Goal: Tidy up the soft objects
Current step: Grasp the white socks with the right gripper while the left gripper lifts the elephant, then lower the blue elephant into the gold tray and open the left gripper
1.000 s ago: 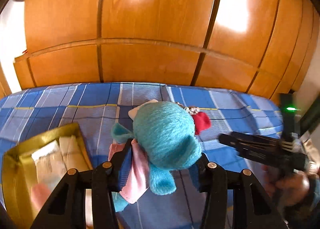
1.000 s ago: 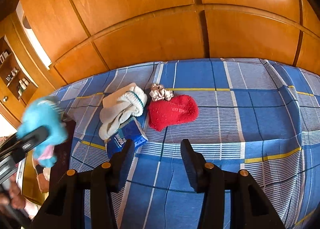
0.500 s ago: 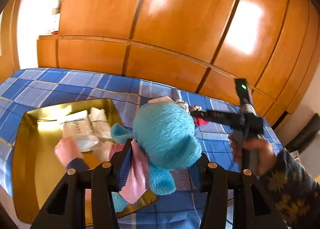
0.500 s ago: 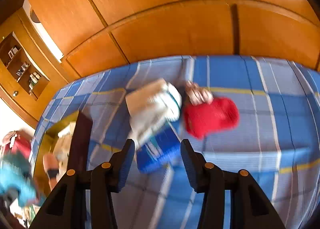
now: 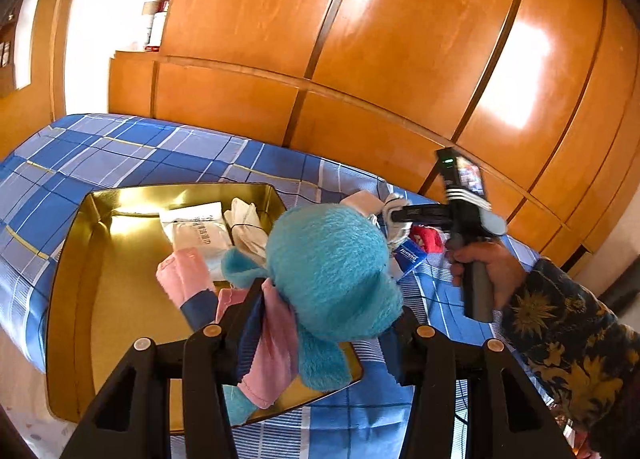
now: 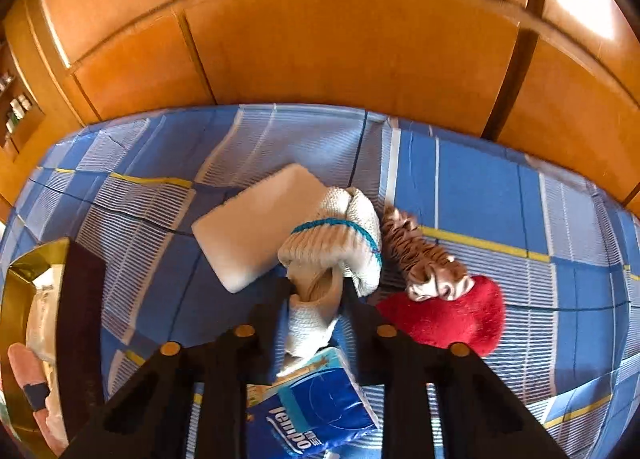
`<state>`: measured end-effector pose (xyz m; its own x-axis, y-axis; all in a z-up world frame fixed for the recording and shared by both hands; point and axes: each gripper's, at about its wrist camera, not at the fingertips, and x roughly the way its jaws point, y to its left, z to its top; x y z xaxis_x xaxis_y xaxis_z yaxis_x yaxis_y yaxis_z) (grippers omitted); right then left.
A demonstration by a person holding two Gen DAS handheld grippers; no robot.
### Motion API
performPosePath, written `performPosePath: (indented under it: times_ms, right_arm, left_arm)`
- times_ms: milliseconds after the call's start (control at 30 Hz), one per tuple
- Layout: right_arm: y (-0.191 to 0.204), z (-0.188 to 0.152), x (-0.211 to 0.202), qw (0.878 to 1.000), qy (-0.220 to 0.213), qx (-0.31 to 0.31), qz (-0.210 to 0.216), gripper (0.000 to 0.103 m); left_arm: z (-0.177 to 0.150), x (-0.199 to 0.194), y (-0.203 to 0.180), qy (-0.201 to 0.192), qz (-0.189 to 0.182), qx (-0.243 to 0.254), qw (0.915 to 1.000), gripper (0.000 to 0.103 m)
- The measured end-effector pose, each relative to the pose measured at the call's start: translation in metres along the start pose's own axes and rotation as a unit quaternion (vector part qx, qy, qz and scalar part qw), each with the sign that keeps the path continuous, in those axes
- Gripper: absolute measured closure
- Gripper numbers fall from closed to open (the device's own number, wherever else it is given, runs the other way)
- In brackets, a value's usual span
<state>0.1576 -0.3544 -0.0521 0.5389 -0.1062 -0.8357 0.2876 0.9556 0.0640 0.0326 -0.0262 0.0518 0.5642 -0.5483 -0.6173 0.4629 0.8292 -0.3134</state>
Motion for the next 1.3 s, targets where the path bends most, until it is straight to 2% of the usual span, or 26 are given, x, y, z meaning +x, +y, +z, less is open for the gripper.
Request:
performPosePath:
  times_ms: [100, 200, 300, 400, 533, 633, 800, 967, 1133, 1300]
  right_arm:
    - [0.003, -0.009, -0.028, 0.999, -0.033, -0.024, 0.014, 0.082]
    - [0.012, -0.028, -0.065, 0.994, -0.054, -0.072, 0.059, 0.082]
    - [0.012, -0.054, -0.090, 0.987, -0.042, -0.107, 0.110, 0.082]
    - [0.012, -0.089, -0.098, 0.980, -0.020, -0.147, 0.133, 0.082]
    - [0.007, -0.124, -0.077, 0.979, 0.016, -0.175, 0.099, 0.082]
    - [-0.006, -0.136, -0.066, 0.984, 0.009, -0.161, 0.081, 0.082]
    - [-0.012, -0.135, -0.067, 0.984, 0.005, -0.156, 0.085, 0.082]
    - [-0.011, -0.141, -0.073, 0.984, 0.002, -0.153, 0.086, 0.082]
    - [-0.009, -0.141, -0.071, 0.985, 0.005, -0.151, 0.086, 0.081]
    - [-0.010, -0.140, -0.068, 0.985, 0.010, -0.146, 0.090, 0.081]
  left_arm:
    - [-0.002, 0.001, 0.002, 0.001, 0.005, -0.003, 1.0000, 0.051]
    - [-0.004, -0.002, 0.005, 0.000, 0.011, -0.010, 0.9999, 0.051]
    - [-0.007, -0.005, 0.008, -0.002, 0.030, -0.012, 0.9995, 0.051]
    - [-0.009, -0.008, 0.011, -0.005, 0.064, -0.012, 0.9979, 0.051]
    - [-0.012, -0.010, 0.019, -0.005, 0.123, -0.017, 0.9922, 0.051]
    - [-0.016, -0.014, 0.022, -0.013, 0.167, -0.005, 0.9859, 0.051]
    - [-0.020, -0.014, 0.037, -0.005, 0.180, -0.028, 0.9833, 0.051]
    - [-0.024, -0.013, 0.043, 0.001, 0.174, -0.038, 0.9841, 0.051]
    - [-0.021, -0.018, 0.073, 0.008, 0.161, -0.092, 0.9826, 0.051]
    - [-0.014, -0.021, 0.119, 0.018, 0.157, -0.159, 0.9746, 0.051]
